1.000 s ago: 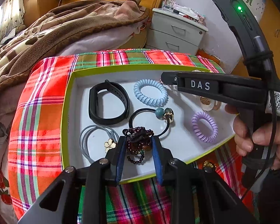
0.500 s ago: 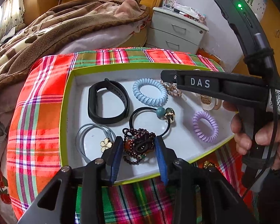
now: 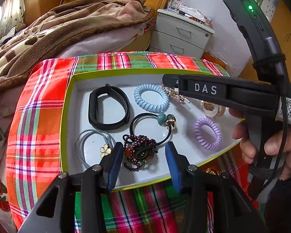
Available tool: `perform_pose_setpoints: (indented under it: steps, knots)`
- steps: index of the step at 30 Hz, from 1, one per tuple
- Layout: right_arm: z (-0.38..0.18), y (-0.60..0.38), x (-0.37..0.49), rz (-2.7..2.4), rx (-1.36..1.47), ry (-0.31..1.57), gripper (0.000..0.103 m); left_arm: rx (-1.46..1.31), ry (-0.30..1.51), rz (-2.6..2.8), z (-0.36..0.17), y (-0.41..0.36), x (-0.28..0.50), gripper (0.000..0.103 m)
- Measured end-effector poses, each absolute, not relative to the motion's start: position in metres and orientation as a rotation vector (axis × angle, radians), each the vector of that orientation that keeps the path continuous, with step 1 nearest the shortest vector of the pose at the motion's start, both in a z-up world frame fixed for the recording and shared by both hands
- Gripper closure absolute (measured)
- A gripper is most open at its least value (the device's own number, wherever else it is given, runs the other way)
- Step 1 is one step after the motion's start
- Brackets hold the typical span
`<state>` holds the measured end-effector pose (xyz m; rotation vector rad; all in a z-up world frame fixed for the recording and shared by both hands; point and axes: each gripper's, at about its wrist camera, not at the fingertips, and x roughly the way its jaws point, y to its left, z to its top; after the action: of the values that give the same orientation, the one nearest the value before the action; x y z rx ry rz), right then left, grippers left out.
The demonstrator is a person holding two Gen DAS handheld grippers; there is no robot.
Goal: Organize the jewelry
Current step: 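Open both grippers to release the clip and bracelet inside the box, then withdraw both grippers from the box toward the gold ring and gold brooch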
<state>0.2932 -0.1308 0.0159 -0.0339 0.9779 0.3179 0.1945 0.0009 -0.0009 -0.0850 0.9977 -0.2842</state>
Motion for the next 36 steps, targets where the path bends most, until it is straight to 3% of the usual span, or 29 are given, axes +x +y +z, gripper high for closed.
perform_pose_setpoints:
  steps: [11,12,13,15,36]
  knots:
    - [0.031,-0.140,0.276,0.315,0.006,0.931,0.072,-0.063,0.963,-0.276,0.015,0.000,0.181,0.052]
    - [0.034,-0.141,0.273,0.320,0.013,0.922,0.070,-0.060,0.958,-0.276,0.017,0.000,0.179,0.052]
    - [0.036,-0.143,0.269,0.324,0.025,0.913,0.061,-0.058,0.954,-0.275,0.019,-0.001,0.177,0.052]
    - [0.042,-0.148,0.261,0.332,0.051,0.895,0.051,-0.060,0.941,-0.267,0.025,0.000,0.171,0.052]
    - [0.052,-0.173,0.139,0.318,0.100,0.754,0.051,-0.054,0.884,-0.251,0.037,0.021,0.086,0.052]
